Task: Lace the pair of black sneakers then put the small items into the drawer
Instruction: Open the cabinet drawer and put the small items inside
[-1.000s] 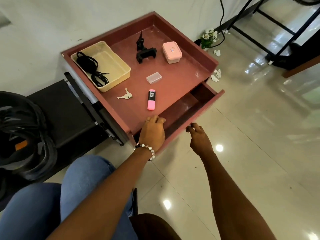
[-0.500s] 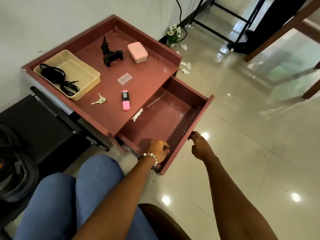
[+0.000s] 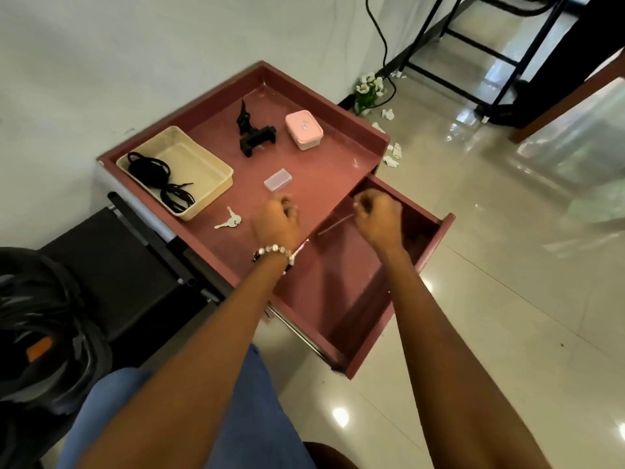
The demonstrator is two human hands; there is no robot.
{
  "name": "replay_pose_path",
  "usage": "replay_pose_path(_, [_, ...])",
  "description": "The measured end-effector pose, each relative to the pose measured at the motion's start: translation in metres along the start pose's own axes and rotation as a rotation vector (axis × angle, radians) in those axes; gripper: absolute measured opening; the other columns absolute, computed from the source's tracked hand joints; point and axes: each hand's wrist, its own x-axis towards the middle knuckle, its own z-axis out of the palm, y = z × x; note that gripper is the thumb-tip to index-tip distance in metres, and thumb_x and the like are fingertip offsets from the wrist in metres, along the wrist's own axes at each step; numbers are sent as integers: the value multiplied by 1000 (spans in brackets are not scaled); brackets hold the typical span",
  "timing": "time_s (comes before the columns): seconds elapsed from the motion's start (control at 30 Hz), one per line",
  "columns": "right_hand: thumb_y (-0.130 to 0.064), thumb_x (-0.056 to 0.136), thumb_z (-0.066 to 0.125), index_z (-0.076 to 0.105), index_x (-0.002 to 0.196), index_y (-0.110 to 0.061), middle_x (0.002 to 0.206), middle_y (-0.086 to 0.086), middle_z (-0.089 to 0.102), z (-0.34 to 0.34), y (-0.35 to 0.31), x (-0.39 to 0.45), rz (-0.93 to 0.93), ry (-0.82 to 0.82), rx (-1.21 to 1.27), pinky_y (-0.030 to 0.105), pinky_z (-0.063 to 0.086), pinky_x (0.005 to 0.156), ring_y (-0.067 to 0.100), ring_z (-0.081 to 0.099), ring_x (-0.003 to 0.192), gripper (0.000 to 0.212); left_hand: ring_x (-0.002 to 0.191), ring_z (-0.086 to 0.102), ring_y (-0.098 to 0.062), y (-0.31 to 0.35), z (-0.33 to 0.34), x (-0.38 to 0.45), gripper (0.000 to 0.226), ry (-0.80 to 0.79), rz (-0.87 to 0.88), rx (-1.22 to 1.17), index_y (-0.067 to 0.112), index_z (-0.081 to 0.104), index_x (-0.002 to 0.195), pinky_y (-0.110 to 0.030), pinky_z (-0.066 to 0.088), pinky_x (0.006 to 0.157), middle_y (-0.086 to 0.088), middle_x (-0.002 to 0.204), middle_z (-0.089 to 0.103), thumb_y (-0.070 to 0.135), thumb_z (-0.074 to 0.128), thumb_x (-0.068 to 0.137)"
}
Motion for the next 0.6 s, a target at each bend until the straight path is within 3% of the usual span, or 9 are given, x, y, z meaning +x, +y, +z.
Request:
replay_pose_path(0.07, [-11, 93, 62, 67, 117, -8, 112, 7, 70, 21, -27, 22, -96, -133, 24, 21, 46, 90, 18, 66, 97, 25, 102, 62, -32, -8, -4, 25, 27, 4, -99, 213, 14, 70, 107, -38, 48, 89, -12, 108, 67, 27, 66, 83])
replay_pose_path(0.13, [-8, 93, 59, 59, 130, -8, 126, 10, 64, 44, -51, 43, -190, -270, 6, 26, 45, 99, 23, 62, 111, 37, 102, 62, -36, -14, -7, 34, 37, -40, -170, 376, 13, 70, 100, -42, 51, 87, -14, 107, 66, 41, 66, 76])
replay_pose_path(0.2, [-1, 90, 56, 51, 138, -9, 138, 11, 56, 66, -67, 59, -310, -367, -86, 31, 37, 106, 28, 53, 125, 49, 101, 62, -36, -18, -4, 32, 48, -95, -189, 424, 11, 67, 97, -41, 51, 84, -13, 104, 67, 53, 68, 73])
replay_pose_path(0.3, [-1, 83, 54, 52, 137, -13, 144, 12, 49, 103, -74, 78, -468, -474, -272, 36, 37, 106, 31, 47, 129, 55, 96, 65, -34, -24, 2, 34, 54, -149, -219, 397, 12, 65, 98, -38, 52, 80, -12, 100, 69, 58, 70, 70])
replay_pose_path(0.37, [-11, 86, 53, 57, 130, -19, 141, 9, 51, 121, -69, 84, -532, -505, -397, 45, 40, 103, 33, 48, 126, 45, 96, 66, -34, -26, 5, 34, 46, -160, -214, 381, 11, 63, 101, -36, 50, 76, -12, 101, 69, 50, 69, 77])
replay_pose_path(0.5, [-16, 85, 56, 63, 120, -22, 121, 9, 61, 136, -59, 87, -521, -445, -455, 47, 43, 95, 33, 55, 111, 36, 109, 60, -35, -31, 7, 31, 31, -270, -232, 280, 5, 59, 113, -23, 43, 61, -12, 121, 63, 30, 56, 94])
replay_pose_path(0.6, [-12, 83, 61, 63, 122, -20, 119, 10, 63, 122, -49, 78, -431, -349, -327, 44, 42, 97, 34, 55, 110, 39, 95, 63, -38, -27, 2, 31, 28, -171, -195, 230, 8, 60, 95, -35, 45, 68, -17, 102, 67, 35, 62, 86])
